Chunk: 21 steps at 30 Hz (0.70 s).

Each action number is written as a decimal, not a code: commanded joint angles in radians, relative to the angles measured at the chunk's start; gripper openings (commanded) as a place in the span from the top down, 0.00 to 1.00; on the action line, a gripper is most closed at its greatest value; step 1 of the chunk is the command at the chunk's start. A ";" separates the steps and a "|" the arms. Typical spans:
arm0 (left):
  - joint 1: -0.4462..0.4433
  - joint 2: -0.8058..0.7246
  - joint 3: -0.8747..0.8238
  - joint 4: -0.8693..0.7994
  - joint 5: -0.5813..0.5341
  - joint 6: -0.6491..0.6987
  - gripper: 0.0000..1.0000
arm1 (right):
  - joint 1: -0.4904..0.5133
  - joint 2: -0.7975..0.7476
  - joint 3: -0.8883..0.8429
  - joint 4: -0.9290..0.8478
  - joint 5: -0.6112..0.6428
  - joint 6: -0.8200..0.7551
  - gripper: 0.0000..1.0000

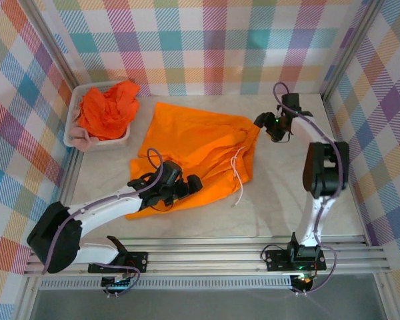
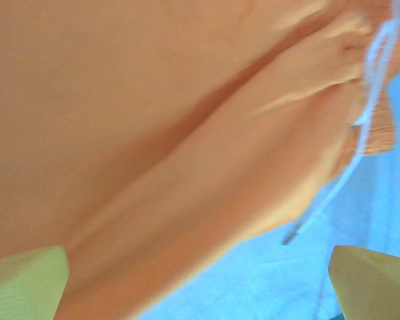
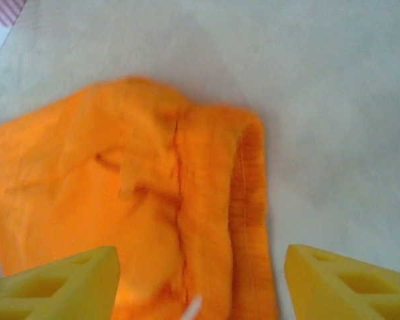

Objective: Fold and stack the shorts

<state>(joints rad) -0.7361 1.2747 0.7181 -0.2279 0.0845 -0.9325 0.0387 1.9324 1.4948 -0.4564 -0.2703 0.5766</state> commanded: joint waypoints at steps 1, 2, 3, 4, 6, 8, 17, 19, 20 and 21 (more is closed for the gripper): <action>0.033 -0.054 0.040 -0.126 0.004 0.042 0.00 | 0.041 -0.193 -0.125 -0.067 -0.029 -0.086 0.30; 0.049 -0.071 0.042 -0.141 0.010 0.048 0.00 | 0.062 -0.233 -0.173 -0.094 -0.017 -0.111 0.30; 0.065 -0.088 0.040 -0.156 0.013 0.053 0.00 | 0.086 -0.265 -0.219 -0.120 0.006 -0.122 0.29; 0.088 -0.110 0.038 -0.171 0.018 0.057 0.00 | 0.113 -0.300 -0.267 -0.131 0.024 -0.128 0.29; 0.133 -0.156 0.027 -0.197 0.028 0.064 0.00 | 0.159 -0.355 -0.366 -0.137 0.051 -0.106 0.29; 0.179 -0.208 0.009 -0.222 0.035 0.069 0.00 | 0.202 -0.410 -0.466 -0.106 0.069 -0.049 0.31; 0.262 -0.316 -0.071 -0.250 0.066 0.069 0.00 | 0.252 -0.414 -0.623 0.034 0.102 0.048 0.37; 0.265 -0.317 -0.079 -0.248 0.067 0.069 0.00 | 0.254 -0.387 -0.610 0.056 0.096 0.052 0.38; 0.264 -0.319 -0.084 -0.248 0.065 0.067 0.00 | 0.256 -0.377 -0.603 0.068 0.091 0.057 0.38; 0.265 -0.321 -0.087 -0.246 0.063 0.066 0.00 | 0.256 -0.370 -0.598 0.079 0.085 0.063 0.39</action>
<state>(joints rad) -0.4805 0.9672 0.6456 -0.4515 0.1345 -0.8780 0.2878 1.5337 0.8665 -0.4397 -0.1825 0.6121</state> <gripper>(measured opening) 0.998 0.617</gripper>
